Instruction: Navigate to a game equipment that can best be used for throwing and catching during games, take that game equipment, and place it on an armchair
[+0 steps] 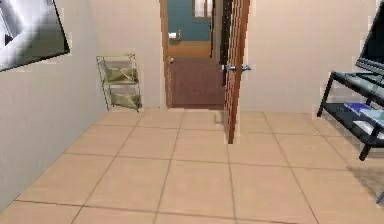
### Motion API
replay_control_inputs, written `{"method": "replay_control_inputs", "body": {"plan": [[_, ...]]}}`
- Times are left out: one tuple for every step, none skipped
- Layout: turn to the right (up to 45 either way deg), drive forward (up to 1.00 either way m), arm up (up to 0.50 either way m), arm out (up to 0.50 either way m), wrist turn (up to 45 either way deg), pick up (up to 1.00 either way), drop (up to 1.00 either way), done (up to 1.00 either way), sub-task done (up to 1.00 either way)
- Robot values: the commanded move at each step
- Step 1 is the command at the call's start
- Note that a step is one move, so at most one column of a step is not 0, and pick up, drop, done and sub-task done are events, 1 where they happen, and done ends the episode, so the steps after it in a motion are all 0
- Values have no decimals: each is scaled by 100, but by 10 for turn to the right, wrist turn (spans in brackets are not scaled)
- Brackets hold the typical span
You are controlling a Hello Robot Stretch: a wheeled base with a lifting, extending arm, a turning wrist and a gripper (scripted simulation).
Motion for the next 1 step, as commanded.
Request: {"method": "replay_control_inputs", "body": {"plan": [[0, 100, 0, 0, 0, 0, 0, 0, 0]]}}
